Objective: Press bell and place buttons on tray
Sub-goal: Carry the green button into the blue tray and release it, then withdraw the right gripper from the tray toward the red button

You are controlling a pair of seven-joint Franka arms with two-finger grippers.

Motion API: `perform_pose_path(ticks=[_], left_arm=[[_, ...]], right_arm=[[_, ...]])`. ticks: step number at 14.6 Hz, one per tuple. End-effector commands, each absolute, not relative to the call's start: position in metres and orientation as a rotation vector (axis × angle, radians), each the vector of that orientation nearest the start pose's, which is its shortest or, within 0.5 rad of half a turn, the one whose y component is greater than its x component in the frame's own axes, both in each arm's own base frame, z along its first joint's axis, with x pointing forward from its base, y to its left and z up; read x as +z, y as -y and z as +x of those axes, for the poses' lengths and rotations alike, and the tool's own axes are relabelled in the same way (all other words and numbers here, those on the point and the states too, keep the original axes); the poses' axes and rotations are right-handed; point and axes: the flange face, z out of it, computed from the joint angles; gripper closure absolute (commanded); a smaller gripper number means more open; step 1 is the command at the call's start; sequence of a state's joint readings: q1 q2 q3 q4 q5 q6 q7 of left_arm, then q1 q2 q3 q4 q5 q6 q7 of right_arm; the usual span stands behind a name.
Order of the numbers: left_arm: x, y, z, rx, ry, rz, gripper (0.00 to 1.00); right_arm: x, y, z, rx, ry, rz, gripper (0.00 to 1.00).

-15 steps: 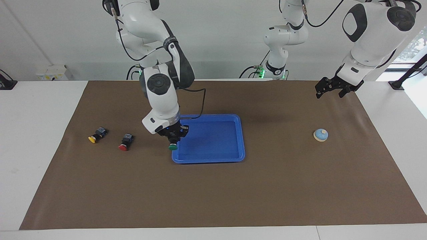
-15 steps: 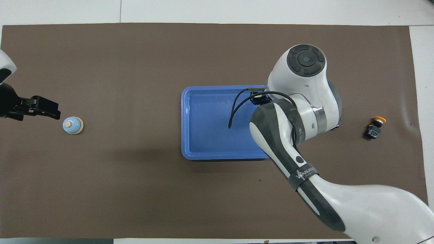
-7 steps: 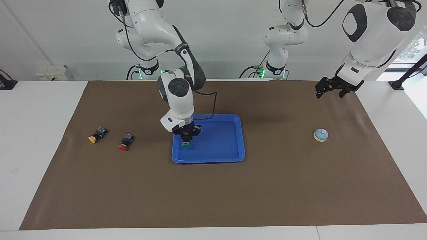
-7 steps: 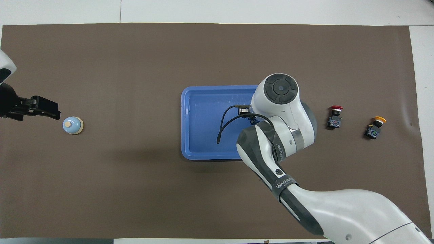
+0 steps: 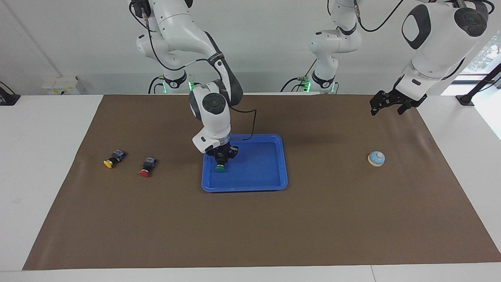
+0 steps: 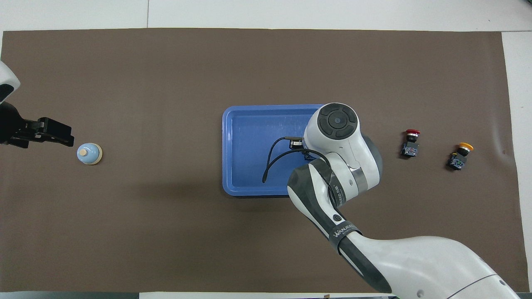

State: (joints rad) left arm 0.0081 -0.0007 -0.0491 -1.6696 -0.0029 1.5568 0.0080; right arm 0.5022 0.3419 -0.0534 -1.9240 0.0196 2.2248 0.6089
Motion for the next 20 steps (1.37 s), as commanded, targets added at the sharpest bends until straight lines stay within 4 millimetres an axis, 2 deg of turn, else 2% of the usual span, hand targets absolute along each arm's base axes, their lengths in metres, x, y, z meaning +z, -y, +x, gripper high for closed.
perform_pose_path(ticks=[1,3,5,6,8,10,13,16,18,20], left_arm=[[0.583,0.021,0.544,0.187,-0.055,-3.148,0.00],[0.583,0.021,0.544,0.187,-0.055,-3.148,0.00],[0.583,0.021,0.544,0.189,-0.055,-3.148,0.00],[0.583,0.021,0.544,0.187,-0.055,-3.148,0.00],[0.583,0.021,0.544,0.187,-0.055,-3.148,0.00],[0.583,0.021,0.544,0.187,-0.055,-3.148,0.00],[0.584,0.021,0.543,0.191,-0.055,-3.148,0.00],[0.586,0.021,0.542,0.182,-0.055,-3.149,0.00],[0.586,0.021,0.542,0.182,-0.055,-3.149,0.00],[0.586,0.020,0.542,0.182,-0.053,-3.149,0.00]], right_arm=[[0.320,-0.261,0.550,0.037,-0.372,-3.130,0.00],[0.337,-0.256,0.554,0.038,-0.400,-3.126,0.00],[0.367,-0.236,0.569,0.048,-0.441,-3.121,0.00],[0.384,-0.219,0.577,0.053,-0.450,-3.119,0.00],[0.404,-0.183,0.587,0.053,-0.372,-3.125,0.00],[0.412,-0.123,0.597,0.073,-0.338,-3.127,0.00],[0.404,-0.052,0.605,0.075,-0.193,-3.134,0.00],[0.375,0.005,0.590,0.014,-0.173,-3.131,0.00],[0.349,0.023,0.572,-0.036,-0.181,-3.129,0.00],[0.330,0.025,0.556,-0.089,-0.188,-3.128,0.00]])
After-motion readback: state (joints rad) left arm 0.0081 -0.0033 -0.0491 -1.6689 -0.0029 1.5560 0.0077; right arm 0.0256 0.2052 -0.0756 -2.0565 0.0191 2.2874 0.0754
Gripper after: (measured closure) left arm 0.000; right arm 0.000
